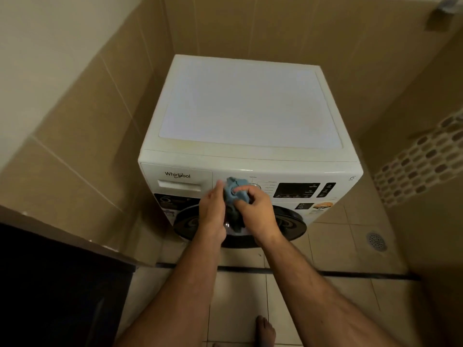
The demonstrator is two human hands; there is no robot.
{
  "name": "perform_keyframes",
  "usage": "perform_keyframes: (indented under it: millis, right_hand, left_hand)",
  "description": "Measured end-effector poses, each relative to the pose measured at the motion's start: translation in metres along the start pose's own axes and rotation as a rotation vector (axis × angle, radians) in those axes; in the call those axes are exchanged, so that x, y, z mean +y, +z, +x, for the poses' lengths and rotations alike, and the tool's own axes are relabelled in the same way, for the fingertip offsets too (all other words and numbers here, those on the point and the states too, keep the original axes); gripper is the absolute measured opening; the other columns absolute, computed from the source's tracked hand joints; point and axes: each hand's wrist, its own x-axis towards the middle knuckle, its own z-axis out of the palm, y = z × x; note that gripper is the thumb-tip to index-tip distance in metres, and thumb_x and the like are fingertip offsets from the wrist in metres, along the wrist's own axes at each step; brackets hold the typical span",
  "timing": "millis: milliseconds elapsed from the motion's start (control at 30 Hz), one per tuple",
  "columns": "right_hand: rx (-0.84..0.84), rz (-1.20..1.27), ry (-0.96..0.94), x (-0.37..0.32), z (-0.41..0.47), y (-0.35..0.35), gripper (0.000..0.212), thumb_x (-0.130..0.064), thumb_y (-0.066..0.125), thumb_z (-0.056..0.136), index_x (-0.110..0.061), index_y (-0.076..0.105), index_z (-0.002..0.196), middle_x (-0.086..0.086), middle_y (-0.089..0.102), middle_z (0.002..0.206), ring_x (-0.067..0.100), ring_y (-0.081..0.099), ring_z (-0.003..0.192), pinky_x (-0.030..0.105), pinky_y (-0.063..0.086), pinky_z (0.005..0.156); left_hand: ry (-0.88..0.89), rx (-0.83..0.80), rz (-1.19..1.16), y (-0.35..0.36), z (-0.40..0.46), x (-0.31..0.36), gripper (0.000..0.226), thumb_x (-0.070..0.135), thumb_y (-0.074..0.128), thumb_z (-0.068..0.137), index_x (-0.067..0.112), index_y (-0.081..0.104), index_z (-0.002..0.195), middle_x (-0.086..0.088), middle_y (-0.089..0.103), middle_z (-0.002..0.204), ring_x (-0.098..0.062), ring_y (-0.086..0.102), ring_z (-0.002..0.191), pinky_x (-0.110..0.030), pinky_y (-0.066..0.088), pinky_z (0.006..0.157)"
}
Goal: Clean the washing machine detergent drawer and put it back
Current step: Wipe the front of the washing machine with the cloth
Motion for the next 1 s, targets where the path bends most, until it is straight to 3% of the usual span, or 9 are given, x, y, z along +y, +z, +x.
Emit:
perform_keyframes:
  millis: [67,200,333,400,467,533,700,833,1000]
  right_hand:
    - [0.011,-0.047,-0.102,-0.024,-0.007,-0.012,0.027,-0.001,0.061,0.089,-0.023,0.059,0.106,0.003,0.065,0.107,0.011,0.064,0.092,0.014,0.054,0.069]
    - [0.054,-0.031,-0.151,-0.066,-0.025,-0.048,0.053,-0.006,0.062,0.091,-0.025,0.039,0.135,-0.001,0.066,0.103,0.01,0.067,0.088,0.015,0.054,0.067]
    - [0.091,-0.108,-0.171,-0.095,-0.045,-0.105,0.044,-0.014,0.065,0.089,-0.019,0.054,0.131,-0.005,0.066,0.112,0.01,0.064,0.101,0.013,0.052,0.079]
    - [0.092,-0.124,-0.152,-0.106,-0.057,-0.145,0.043,-0.02,0.068,0.087,-0.018,0.058,0.129,-0.003,0.066,0.116,0.01,0.064,0.101,0.026,0.055,0.085]
    - [0.086,-0.142,-0.159,-0.114,-0.072,-0.193,0.043,-0.023,0.071,0.086,-0.017,0.061,0.127,-0.001,0.066,0.118,0.012,0.063,0.104,0.033,0.053,0.089]
    - [0.105,-0.148,-0.131,-0.115,-0.092,-0.246,0.054,-0.025,0.074,0.084,-0.016,0.056,0.134,0.002,0.062,0.126,0.015,0.062,0.11,0.036,0.052,0.093]
    - [0.287,-0.097,0.002,-0.094,-0.166,-0.382,0.063,-0.033,0.076,0.083,-0.027,0.05,0.14,-0.003,0.055,0.129,0.021,0.066,0.1,0.036,0.06,0.062]
    - [0.416,0.09,0.008,-0.075,-0.228,-0.477,0.036,-0.03,0.073,0.086,-0.03,0.059,0.12,0.002,0.066,0.101,0.017,0.07,0.076,0.032,0.055,0.054]
    - [0.672,0.266,-0.03,-0.059,-0.299,-0.572,0.034,-0.02,0.071,0.088,-0.017,0.059,0.119,0.005,0.07,0.094,0.016,0.068,0.074,0.029,0.054,0.055]
  left_hand:
    - [0.036,-0.094,0.061,0.013,-0.016,0.02,0.043,0.049,0.044,0.1,0.013,0.066,0.112,-0.01,0.07,0.106,-0.022,0.066,0.097,-0.032,0.052,0.071]
    - [-0.038,-0.317,0.01,0.05,-0.059,0.054,0.051,0.056,0.041,0.099,0.014,0.063,0.117,-0.01,0.07,0.108,-0.024,0.066,0.103,-0.041,0.052,0.096]
    - [-0.06,-0.373,0.023,0.094,-0.104,0.069,0.028,0.042,0.05,0.1,0.019,0.066,0.097,-0.006,0.069,0.095,-0.021,0.067,0.088,-0.038,0.057,0.079]
    - [-0.038,-0.379,0.042,0.122,-0.126,0.07,0.023,0.033,0.047,0.102,0.021,0.062,0.115,-0.008,0.067,0.107,-0.022,0.066,0.091,-0.033,0.056,0.065]
    - [0.027,-0.399,0.032,0.155,-0.15,0.069,0.032,0.018,0.043,0.101,0.024,0.053,0.131,-0.01,0.063,0.114,-0.023,0.066,0.091,-0.032,0.054,0.065]
    - [0.083,-0.429,0.028,0.193,-0.178,0.062,0.035,0.008,0.041,0.099,0.022,0.055,0.127,-0.012,0.064,0.105,-0.023,0.066,0.084,-0.033,0.056,0.068]
    - [0.069,-0.507,0.014,0.302,-0.274,0.022,0.014,0.013,0.057,0.095,0.015,0.065,0.084,-0.008,0.065,0.08,-0.024,0.064,0.072,-0.035,0.054,0.069]
    - [0.036,-0.648,0.039,0.388,-0.358,-0.022,0.012,0.017,0.061,0.093,0.013,0.065,0.082,-0.009,0.067,0.081,-0.027,0.066,0.073,-0.034,0.055,0.065]
    - [-0.019,-0.853,0.136,0.473,-0.46,-0.086,0.012,0.017,0.057,0.095,0.009,0.064,0.089,-0.015,0.068,0.089,-0.033,0.066,0.081,-0.045,0.056,0.077]
